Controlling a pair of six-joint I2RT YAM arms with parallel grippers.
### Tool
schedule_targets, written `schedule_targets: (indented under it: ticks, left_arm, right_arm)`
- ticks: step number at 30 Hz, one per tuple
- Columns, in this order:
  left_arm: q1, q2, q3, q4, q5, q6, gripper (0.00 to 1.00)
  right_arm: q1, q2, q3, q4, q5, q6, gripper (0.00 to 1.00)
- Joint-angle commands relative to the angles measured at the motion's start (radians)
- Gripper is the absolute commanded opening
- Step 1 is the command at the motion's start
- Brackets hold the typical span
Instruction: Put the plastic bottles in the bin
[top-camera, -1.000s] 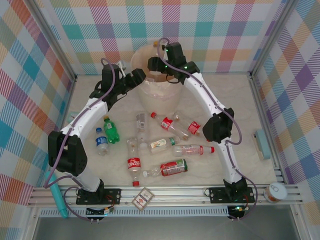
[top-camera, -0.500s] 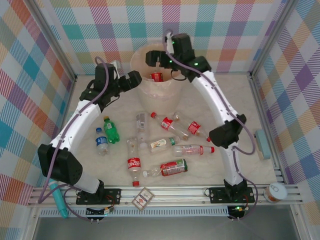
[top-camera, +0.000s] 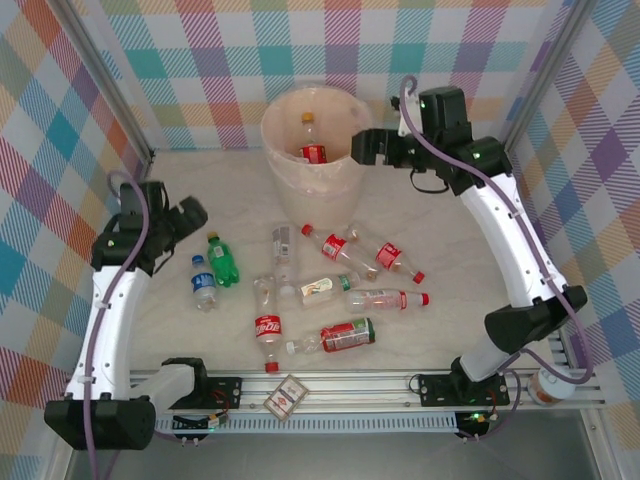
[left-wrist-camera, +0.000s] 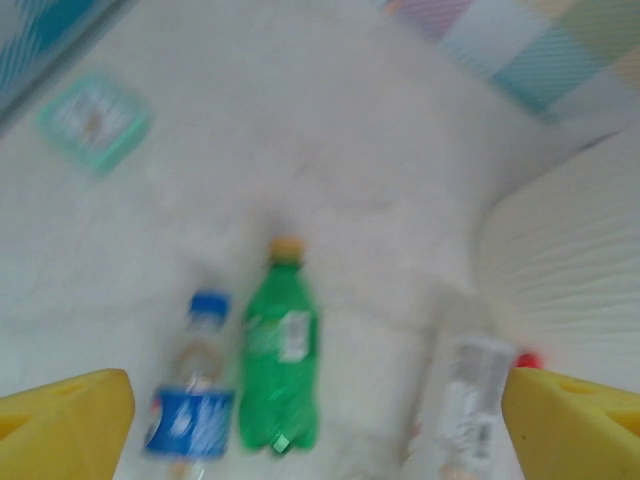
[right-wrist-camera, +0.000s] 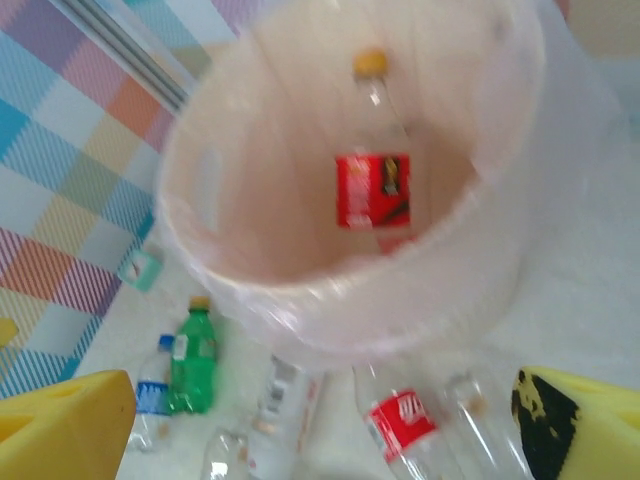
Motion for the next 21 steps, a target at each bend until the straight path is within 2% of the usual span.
schedule_targets:
  ticks: [1, 6, 9, 16, 21]
  left_arm:
    - [0.046, -0.014, -0.124, -0.069, 0.066, -0.094, 0.91]
    - [0.076, 0.026, -0.243, -0.001, 0.111, -0.146, 0.87]
    - [0.094, 0.065, -0.298, 0.043, 0.139, -0.162, 0.84]
    - [0.101, 0.144, -0.392, 0.151, 0.140, -0.190, 0.82]
    - [0.100, 0.156, -0.452, 0.200, 0.112, -0.209, 0.79]
  right_arm:
    - [-0.049, -0.090, -0.121, 0.013, -0.084, 0.008, 0.96]
    - [-0.117, -0.235, -0.408, 0.106, -0.129, 0.060, 0.96]
    - [-0.141, -0.286, -0.516, 0.141, -0.150, 0.082, 0.95]
    - [-0.174, -0.370, -0.632, 0.171, -0.155, 0.104, 0.97]
    - [-0.228, -0.414, -0.701, 0.231, -0.259, 0.160, 0.97]
